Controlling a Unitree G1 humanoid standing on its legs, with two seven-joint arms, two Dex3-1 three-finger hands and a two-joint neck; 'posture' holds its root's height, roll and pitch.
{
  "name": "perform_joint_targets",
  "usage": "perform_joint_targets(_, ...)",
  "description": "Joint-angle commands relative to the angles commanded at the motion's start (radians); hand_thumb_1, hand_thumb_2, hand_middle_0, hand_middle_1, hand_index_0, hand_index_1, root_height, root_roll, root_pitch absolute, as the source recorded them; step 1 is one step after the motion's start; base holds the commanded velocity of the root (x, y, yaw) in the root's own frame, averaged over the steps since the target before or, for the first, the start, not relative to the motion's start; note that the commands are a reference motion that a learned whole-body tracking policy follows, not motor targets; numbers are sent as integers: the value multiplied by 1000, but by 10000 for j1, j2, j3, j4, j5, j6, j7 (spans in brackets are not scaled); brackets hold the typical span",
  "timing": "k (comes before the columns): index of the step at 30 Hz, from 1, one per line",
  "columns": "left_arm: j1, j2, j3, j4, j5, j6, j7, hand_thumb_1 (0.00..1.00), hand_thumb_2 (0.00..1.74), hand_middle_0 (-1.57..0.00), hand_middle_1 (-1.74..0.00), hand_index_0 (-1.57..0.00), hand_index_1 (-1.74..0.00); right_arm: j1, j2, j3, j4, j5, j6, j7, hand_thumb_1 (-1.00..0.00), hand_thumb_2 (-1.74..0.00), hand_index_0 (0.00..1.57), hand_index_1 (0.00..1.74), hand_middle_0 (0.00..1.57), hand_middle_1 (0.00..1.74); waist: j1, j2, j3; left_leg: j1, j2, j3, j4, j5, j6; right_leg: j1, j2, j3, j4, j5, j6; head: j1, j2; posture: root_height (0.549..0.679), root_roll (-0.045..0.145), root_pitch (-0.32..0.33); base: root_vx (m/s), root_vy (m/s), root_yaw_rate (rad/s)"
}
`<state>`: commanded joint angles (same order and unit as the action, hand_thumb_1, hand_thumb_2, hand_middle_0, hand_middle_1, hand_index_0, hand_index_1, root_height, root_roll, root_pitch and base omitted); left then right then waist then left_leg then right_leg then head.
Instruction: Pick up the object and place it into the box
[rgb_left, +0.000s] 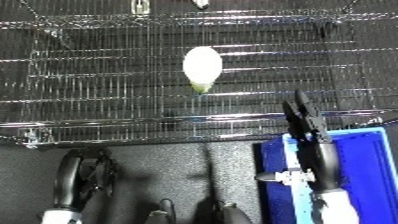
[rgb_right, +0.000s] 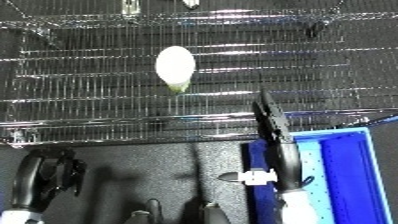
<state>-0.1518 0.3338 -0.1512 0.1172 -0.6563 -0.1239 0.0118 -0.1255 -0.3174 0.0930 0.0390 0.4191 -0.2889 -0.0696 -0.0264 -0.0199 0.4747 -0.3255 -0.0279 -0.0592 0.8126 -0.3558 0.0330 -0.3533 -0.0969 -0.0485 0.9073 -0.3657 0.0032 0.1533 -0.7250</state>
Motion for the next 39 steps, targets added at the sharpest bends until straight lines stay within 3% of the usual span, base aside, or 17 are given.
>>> perform_joint_targets(9,35,12,102,-53,101,-281,191,1000,1740,-1570,-1740,-1570,-1740,-34,-57,-19,43,173,236,377,0,0,0,0,0,0,57,-25,11,-68,-11,-12,23,49,-15,-40,-21,-25,13,41,-1,104,403,627,56,-101,14,-9,22)
perform_joint_targets(20,-131,70,56,-28,240,-242,229,1000,1740,-1570,-1740,-1570,-1740,-587,-247,-50,414,213,664,519,0,0,0,0,0,0,199,-26,76,-232,-66,-65,131,103,-70,-150,-43,-90,71,135,7,327,268,626,53,-105,17,-8,46)
perform_joint_targets(28,-257,83,18,84,305,-209,245,1000,1740,-1570,-1740,-1570,-1740,-921,-407,-95,796,-38,895,386,0,0,0,0,0,0,317,-33,85,-284,-75,-96,295,72,-71,-178,-106,-115,179,149,-4,445,329,624,52,-113,65,3,64)
perform_joint_targets(39,-298,181,-29,51,272,-48,168,1000,1740,-1570,-1740,-1570,-1740,-1614,-686,-108,1448,-192,980,-13,0,0,0,0,0,0,500,100,216,-503,-199,-144,593,17,-45,-424,-138,-89,525,100,-77,876,670,618,53,-120,80,15,81)
